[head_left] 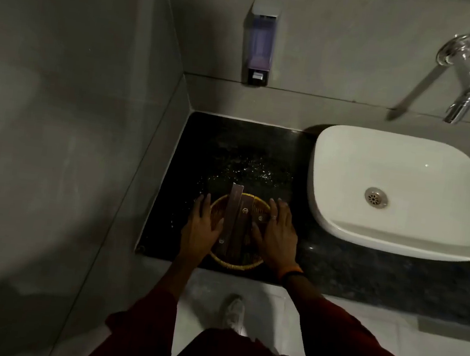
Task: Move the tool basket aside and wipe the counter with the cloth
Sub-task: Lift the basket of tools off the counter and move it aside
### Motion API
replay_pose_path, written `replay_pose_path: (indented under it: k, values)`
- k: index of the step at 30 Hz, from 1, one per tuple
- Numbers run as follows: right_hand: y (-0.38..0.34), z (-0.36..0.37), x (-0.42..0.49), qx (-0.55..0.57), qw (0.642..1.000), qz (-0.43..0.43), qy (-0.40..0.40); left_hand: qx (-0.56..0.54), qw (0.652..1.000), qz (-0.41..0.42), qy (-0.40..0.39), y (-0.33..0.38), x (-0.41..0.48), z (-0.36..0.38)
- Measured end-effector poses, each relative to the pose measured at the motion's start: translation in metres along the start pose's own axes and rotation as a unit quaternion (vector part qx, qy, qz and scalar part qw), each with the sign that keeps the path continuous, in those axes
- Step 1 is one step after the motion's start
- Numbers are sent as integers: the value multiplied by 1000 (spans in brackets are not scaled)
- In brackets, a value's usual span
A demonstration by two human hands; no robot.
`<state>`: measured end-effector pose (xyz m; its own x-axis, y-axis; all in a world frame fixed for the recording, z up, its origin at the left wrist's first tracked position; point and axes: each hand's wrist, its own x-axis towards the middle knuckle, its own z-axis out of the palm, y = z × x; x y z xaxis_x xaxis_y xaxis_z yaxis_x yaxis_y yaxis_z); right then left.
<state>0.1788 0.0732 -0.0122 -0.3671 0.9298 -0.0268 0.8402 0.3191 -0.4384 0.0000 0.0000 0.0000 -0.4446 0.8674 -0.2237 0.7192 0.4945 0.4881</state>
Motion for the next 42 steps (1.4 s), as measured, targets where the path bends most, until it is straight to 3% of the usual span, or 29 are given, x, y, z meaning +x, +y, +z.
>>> replay_pose_path:
  k: [3,9,16,19,30,36,42]
  values:
    - [3,3,-1,19,996,71,-42,-57,997,-45,3,4,0,3]
    - [11,-2,-3,6,993,88,-78,-59,998,-38,1,-1,6,5]
    - [44,-24,-55,46,996,82,4,-78,997,11,22,30,-28,10]
    - [74,-41,-90,62,993,97,38,-77,997,30,-7,53,-52,24]
    - [218,-118,-204,77,965,229,107,-114,976,82,-164,160,-137,135]
    - [331,-163,-232,62,955,249,148,-95,974,123,-165,261,-169,211]
    - [459,-213,-217,64,959,241,131,-105,976,134,-139,376,-177,271]
